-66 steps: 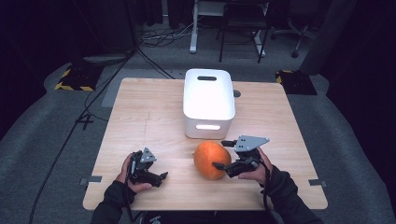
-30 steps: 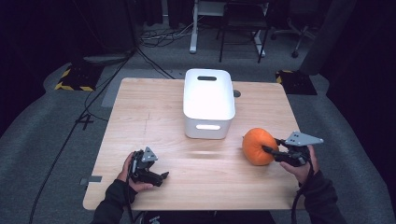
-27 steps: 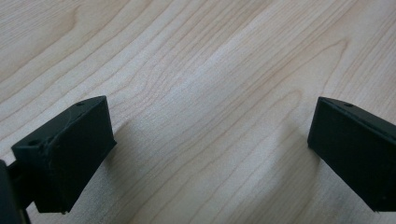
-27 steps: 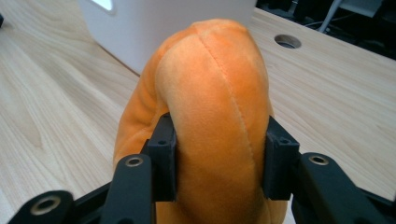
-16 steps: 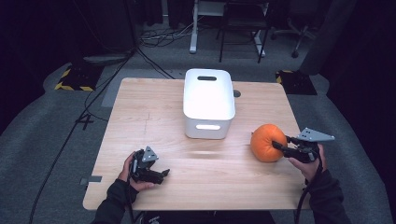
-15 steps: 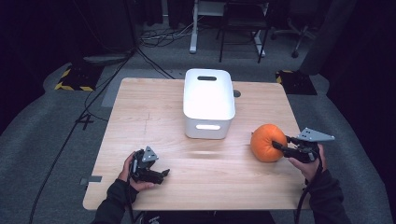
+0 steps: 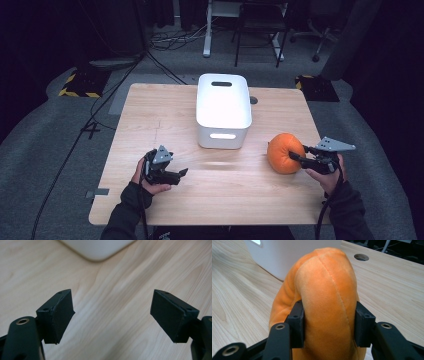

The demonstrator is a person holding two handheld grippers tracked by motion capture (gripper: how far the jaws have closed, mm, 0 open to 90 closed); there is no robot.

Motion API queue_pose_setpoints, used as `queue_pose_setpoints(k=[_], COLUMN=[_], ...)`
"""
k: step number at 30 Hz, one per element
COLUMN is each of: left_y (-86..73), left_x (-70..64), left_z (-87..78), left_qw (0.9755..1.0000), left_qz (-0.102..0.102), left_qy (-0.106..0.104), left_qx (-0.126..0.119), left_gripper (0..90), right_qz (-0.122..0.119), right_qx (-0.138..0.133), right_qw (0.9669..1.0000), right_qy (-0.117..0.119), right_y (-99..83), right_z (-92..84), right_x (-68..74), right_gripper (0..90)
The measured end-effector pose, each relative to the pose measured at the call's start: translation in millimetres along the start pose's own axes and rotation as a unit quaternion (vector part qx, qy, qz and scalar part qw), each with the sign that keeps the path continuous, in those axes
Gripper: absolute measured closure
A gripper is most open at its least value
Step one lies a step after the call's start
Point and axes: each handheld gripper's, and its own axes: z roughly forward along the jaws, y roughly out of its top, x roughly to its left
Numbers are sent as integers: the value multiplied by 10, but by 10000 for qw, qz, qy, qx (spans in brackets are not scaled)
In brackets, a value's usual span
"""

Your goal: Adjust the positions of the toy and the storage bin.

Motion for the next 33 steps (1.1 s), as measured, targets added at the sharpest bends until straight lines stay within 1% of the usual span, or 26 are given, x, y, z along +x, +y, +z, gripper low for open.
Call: queue_pose_setpoints(k=[1, 2, 3, 4, 6, 7, 8, 9, 10, 11, 12, 13, 14, 15, 17, 18, 19, 20, 22, 25, 27, 29, 30, 31, 32, 33], left_y=[0, 60, 117, 234, 351, 351, 465, 465, 577, 577, 635, 685, 756, 798, 917, 955, 1005, 1105, 1145, 1278, 1345, 1403, 1433, 1469, 1487, 1502], left_x=[0, 7, 0, -9, -12, -12, -27, -27, -42, -42, -40, -45, -35, -40, -64, -80, -99, -135, -169, -229, -260, -280, -274, -300, -313, -329], left_z=[0, -14, -14, -23, -22, -22, -12, -12, 8, 8, 20, 34, 45, 55, 83, 95, 108, 144, 171, 247, 300, 364, 390, 467, 507, 540], left_qw=[10000, 9999, 9998, 9995, 9991, 9991, 9986, 9986, 9984, 9984, 9981, 9981, 9975, 9975, 9966, 9965, 9962, 9951, 9954, 9947, 9943, 9941, 9937, 9940, 9937, 9939], left_qz=[0, 87, 103, 206, 320, 320, 425, 425, 430, 430, 450, 444, 526, 523, 643, 626, 669, 786, 736, 843, 833, 848, 949, 917, 970, 941], left_qy=[0, 37, 31, 41, 38, 38, 66, 66, 97, 97, 137, 84, 68, 60, 46, 7, -3, -31, -72, -199, -239, -301, -323, -405, -350, -430], left_qx=[0, -64, -152, -221, -278, -278, -305, -305, -354, -354, -399, -416, -459, -480, -511, -552, -562, -595, -616, -563, -624, -604, -507, -449, -437, -380], left_gripper=[195, 195, 196, 199, 201, 201, 203, 204, 208, 209, 210, 210, 215, 215, 215, 215, 215, 214, 214, 214, 215, 215, 215, 222, 227, 230], right_qz=[0, 3, 0, 6, 3, 3, 11, 11, 14, 14, 23, 23, 24, 24, 19, 25, 27, 39, 47, 56, 51, 48, 53, 49, 55, 45], right_qx=[0, 4, 6, 5, 2, 2, 1, 1, 0, 0, -4, -4, -10, -10, -13, -12, -13, -30, -36, -47, -49, -40, -43, -51, -50, -55], right_qw=[10000, 10000, 10000, 10000, 10000, 10000, 10000, 10000, 10000, 10000, 10000, 10000, 10000, 10000, 10000, 10000, 10000, 10000, 9999, 9999, 9999, 9999, 9999, 9999, 9999, 9999], right_qy=[0, -11, -1, 12, 21, 21, 27, 27, 29, 29, 51, 51, 58, 58, 57, 61, 65, 70, 81, 86, 86, 87, 93, 97, 101, 106], right_y=[0, 0, -1, -4, -7, -7, -9, -9, -10, -10, -10, -10, -12, -12, -12, -12, -13, -16, -19, -22, -22, -22, -22, -23, -23, -25], right_z=[0, 1, 2, 5, 4, 4, 3, 3, 3, 3, 5, 5, 7, 7, 8, 7, 7, 9, 10, 11, 11, 10, 10, 11, 11, 11], right_x=[0, 0, 0, 1, -1, -1, -2, -2, -1, -1, 2, 2, 0, 0, 0, 0, -1, -4, -7, -11, -12, -11, -11, -14, -14, -18], right_gripper=[529, 528, 528, 527, 527, 527, 528, 528, 527, 527, 527, 527, 526, 526, 525, 525, 524, 522, 521, 521, 521, 521, 521, 521, 520, 520])
